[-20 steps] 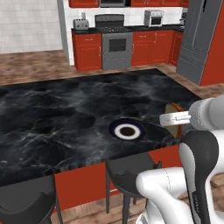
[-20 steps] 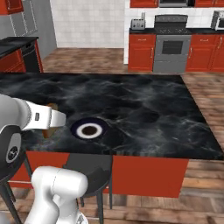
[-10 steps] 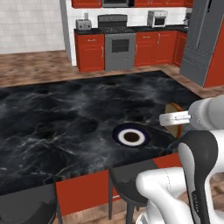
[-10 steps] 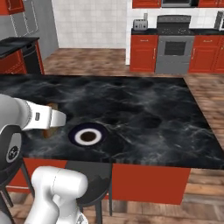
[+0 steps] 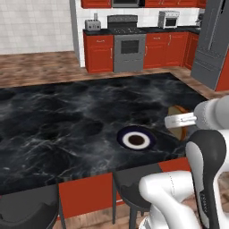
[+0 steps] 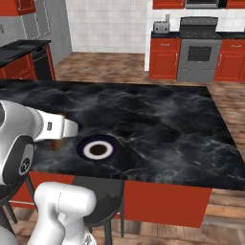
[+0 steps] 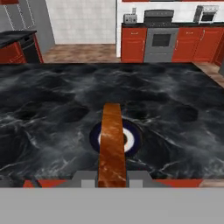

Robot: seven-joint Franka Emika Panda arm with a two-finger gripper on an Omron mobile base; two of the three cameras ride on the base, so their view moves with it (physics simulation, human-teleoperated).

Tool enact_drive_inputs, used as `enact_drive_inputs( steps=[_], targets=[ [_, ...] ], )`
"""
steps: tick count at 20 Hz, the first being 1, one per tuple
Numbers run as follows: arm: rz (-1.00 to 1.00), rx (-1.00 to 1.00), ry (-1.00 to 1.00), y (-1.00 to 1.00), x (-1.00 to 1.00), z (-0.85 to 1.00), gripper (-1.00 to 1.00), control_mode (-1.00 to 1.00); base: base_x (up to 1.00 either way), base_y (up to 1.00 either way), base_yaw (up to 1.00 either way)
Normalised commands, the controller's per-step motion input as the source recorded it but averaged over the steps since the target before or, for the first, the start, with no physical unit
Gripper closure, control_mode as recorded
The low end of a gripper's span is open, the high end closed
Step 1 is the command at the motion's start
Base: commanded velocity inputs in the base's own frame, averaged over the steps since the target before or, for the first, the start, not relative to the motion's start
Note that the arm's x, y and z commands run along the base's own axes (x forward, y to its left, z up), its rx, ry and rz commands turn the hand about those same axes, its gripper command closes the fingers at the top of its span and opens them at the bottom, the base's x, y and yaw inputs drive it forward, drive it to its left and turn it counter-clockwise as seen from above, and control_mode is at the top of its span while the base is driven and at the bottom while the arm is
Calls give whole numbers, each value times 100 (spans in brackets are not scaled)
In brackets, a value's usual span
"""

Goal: Start the toaster. Once the lever pops up, take the bread to the plate on the dining counter.

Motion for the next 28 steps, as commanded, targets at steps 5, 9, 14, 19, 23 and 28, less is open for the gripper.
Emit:
enact_drive_inputs(
  steps=[5,9,14,19,23,28],
  targets=[
    [19,2,0,-49,51,-28,100,-100,0,0,0],
    [22,0,0,-34,64,-38,100,-100,0,0,0],
    [19,0,0,-14,64,-44,100,-100,0,0,0],
    [14,0,4,-5,75,-45,100,-100,0,0,0],
    [8,3,10,0,74,-46,100,-100,0,0,0],
    [1,0,9,3,48,-41,100,-100,0,0,0]
  ],
)
